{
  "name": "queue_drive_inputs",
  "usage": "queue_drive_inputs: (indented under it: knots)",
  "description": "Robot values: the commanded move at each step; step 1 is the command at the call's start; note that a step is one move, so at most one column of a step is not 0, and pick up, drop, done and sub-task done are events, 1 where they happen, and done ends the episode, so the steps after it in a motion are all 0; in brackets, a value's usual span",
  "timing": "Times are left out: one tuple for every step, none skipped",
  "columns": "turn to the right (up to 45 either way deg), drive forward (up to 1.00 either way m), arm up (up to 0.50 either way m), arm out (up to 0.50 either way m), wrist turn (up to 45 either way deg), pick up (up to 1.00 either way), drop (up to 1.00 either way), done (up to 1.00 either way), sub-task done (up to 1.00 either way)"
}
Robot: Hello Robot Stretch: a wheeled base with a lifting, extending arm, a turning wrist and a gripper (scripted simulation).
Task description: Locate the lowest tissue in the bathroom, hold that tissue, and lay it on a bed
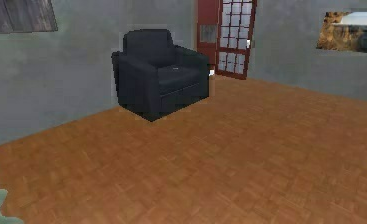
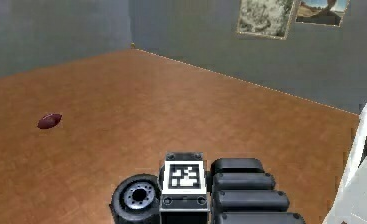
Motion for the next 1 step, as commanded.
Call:
queue_drive_inputs:
  knots:
    - [0.0, 0.70, 0.00, 0.00, 0.0, 0.00, 0.00, 0.00, 0.00]
